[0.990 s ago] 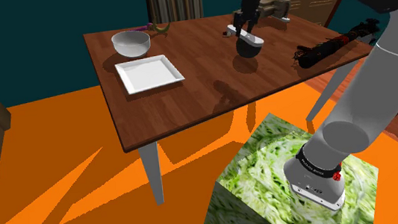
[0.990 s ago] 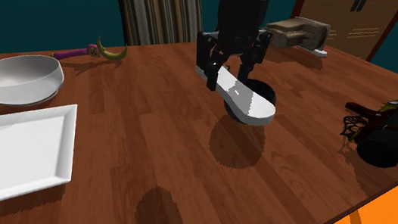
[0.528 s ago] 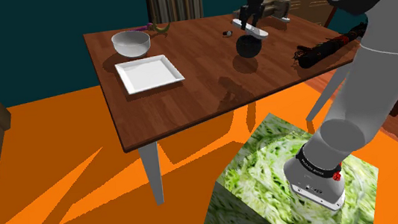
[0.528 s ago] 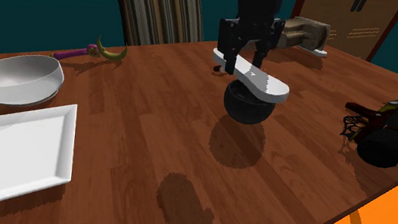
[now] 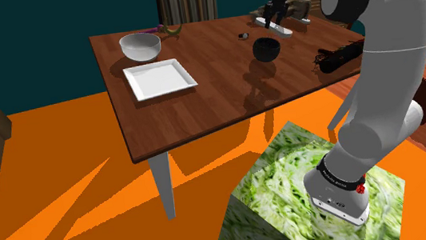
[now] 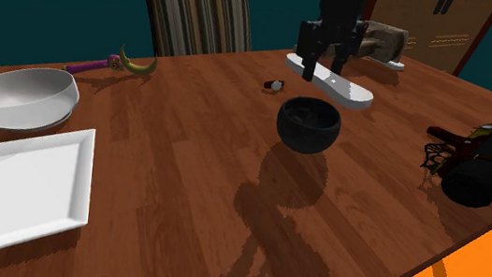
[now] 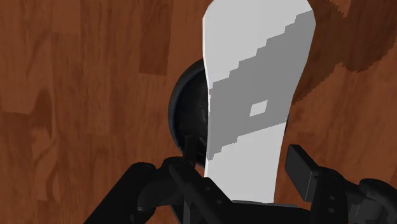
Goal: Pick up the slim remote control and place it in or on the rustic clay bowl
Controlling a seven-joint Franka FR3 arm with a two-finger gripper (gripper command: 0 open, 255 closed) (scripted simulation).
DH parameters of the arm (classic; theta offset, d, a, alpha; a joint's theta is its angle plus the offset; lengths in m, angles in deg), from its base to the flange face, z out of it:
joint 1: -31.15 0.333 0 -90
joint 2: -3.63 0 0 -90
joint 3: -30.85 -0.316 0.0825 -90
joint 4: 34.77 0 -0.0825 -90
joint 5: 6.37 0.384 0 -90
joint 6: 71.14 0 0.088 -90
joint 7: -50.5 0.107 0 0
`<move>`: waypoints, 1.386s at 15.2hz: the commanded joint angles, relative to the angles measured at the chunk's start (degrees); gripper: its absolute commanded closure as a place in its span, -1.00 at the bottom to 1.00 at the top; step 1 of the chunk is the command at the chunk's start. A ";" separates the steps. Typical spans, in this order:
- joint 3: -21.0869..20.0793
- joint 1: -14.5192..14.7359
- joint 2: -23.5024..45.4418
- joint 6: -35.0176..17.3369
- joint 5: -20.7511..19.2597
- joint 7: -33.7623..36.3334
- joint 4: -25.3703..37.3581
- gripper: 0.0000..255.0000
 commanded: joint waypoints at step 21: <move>-0.41 0.71 0.82 -9.44 0.63 -0.91 -8.77 -1.00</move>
